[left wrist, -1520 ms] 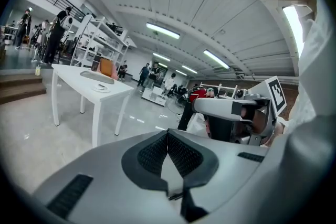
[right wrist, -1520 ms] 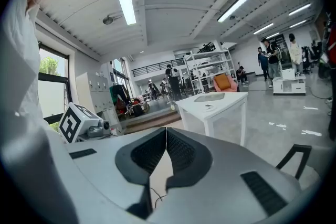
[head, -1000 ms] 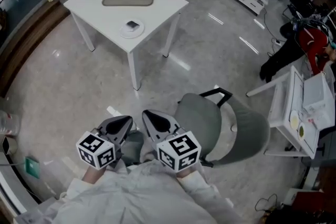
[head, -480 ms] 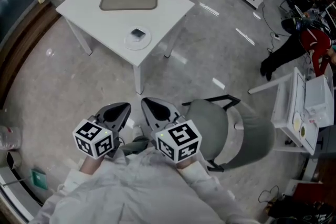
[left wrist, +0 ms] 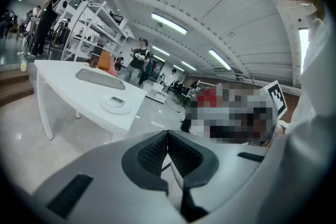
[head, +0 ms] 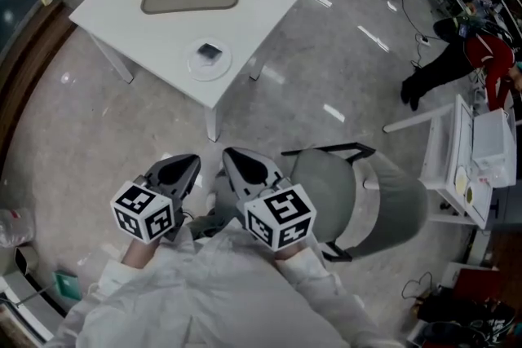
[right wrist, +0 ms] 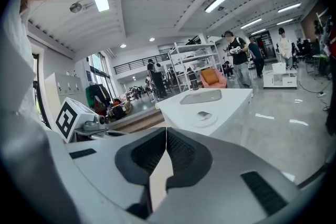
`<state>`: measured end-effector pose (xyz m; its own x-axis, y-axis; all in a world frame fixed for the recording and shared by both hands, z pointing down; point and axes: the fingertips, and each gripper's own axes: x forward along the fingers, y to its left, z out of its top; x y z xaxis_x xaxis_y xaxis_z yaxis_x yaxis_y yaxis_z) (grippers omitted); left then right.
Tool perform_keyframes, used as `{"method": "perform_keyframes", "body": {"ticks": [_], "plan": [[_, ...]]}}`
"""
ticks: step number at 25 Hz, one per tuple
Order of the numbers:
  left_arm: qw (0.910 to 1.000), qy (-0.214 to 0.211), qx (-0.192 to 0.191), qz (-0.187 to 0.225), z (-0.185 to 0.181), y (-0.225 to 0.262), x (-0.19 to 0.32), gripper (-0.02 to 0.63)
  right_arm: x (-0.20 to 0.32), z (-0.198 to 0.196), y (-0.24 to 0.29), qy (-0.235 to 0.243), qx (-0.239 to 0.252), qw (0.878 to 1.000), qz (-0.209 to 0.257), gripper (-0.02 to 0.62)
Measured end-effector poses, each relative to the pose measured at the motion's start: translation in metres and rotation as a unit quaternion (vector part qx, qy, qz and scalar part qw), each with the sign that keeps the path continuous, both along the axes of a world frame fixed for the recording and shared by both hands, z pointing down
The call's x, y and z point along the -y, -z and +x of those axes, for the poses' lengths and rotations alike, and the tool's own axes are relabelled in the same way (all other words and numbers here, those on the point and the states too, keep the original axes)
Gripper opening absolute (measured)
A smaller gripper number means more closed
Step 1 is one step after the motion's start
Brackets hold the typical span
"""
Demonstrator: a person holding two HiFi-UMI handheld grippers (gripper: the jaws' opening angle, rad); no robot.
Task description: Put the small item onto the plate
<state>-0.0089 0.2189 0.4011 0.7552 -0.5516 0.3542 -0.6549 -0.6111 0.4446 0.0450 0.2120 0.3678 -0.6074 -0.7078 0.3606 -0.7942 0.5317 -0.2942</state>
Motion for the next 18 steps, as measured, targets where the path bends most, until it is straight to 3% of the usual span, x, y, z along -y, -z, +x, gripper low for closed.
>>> {"method": "perform_keyframes", "body": {"ticks": [11, 18], "plan": [[0.9996, 0.022, 0.016, -0.011, -0.015, -0.009, 0.071, 0.010, 0.078, -0.014, -0.010, 0.027, 0.013, 1.000, -0.009, 0.015], [0.9994, 0.020, 0.028, -0.010, -0.002, -0.004, 0.139, 0.009, 0.145, -0.009, -0.011, 0.045, 0.015, 0.999, -0.018, 0.015]]}}
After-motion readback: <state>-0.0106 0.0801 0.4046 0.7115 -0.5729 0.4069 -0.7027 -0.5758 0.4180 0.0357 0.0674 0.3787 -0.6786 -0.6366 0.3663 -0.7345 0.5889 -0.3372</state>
